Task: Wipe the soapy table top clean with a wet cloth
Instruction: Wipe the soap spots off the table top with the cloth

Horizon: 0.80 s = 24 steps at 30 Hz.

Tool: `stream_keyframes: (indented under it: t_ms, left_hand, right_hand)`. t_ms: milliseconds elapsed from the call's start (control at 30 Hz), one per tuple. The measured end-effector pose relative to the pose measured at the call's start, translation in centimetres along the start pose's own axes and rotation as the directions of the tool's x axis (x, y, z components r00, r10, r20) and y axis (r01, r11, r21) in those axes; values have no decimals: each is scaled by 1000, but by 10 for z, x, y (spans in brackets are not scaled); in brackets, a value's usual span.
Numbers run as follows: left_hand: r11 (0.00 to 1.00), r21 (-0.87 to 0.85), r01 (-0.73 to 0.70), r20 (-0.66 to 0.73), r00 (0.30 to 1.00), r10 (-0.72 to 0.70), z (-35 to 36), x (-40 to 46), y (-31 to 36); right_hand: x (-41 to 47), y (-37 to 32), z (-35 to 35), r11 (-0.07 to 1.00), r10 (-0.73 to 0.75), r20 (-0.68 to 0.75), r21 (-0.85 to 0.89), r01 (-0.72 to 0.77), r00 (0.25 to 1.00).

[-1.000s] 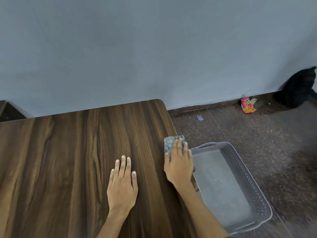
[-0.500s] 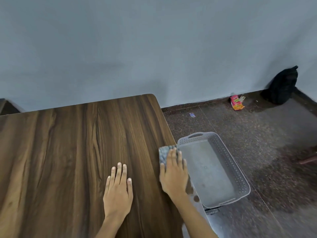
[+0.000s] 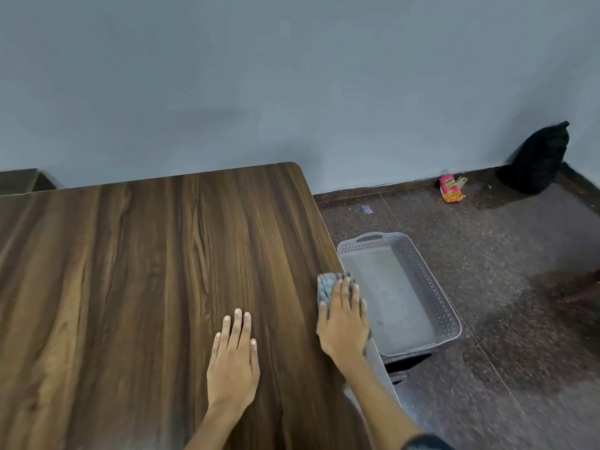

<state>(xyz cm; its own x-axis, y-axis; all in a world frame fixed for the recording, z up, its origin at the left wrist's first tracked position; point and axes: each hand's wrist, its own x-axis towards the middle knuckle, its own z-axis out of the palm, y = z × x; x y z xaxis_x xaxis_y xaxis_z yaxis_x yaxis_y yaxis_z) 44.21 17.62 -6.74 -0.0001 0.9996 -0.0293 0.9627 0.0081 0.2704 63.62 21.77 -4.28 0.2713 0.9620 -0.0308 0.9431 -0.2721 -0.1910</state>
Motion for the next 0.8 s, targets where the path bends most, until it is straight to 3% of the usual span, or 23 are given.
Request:
stream_keyframes:
  t_ms: [133,200,267,333,433,533,600,700,800]
  left_hand:
    - [1000,-14,-15,12,1000,15,2,-14,-4]
    - [999,-16,-36,27,999,36,-1,-20,-7]
    - [998,-29,-59,38,997,60,-3,-28,-11]
    - [995,-55,-80,41,996,82,-4,-37,-17]
    - [995,-86,-53,29,998,56,-1,-48,-20]
    - [996,-92,-17,-8,1000,16,2,-51,-13]
    - [996,-89,6,-23,1000,-8,4,-53,-7]
    - [996,-84,19,-24,999,-22,5,-56,-6]
    - [998,-61,-8,-7,1000,7,6,-59,-10]
  right_hand:
    - [-9,-33,7,957,-283,77,-39,287,956]
    - [-52,-27,7,881,-470,88,-20,474,878]
    - [-98,-3,5,823,-565,115,4,568,817]
    - [-129,28,2,881,-473,71,13,473,878]
    - [-120,48,2,988,-150,1,-31,150,989]
    - [-69,19,1,994,113,-33,13,-113,993]
    - [-47,-8,3,992,128,-16,23,-127,992]
    - [-67,-34,14,987,-162,10,-16,162,987]
    - [-127,-17,11,883,-463,138,-14,469,876]
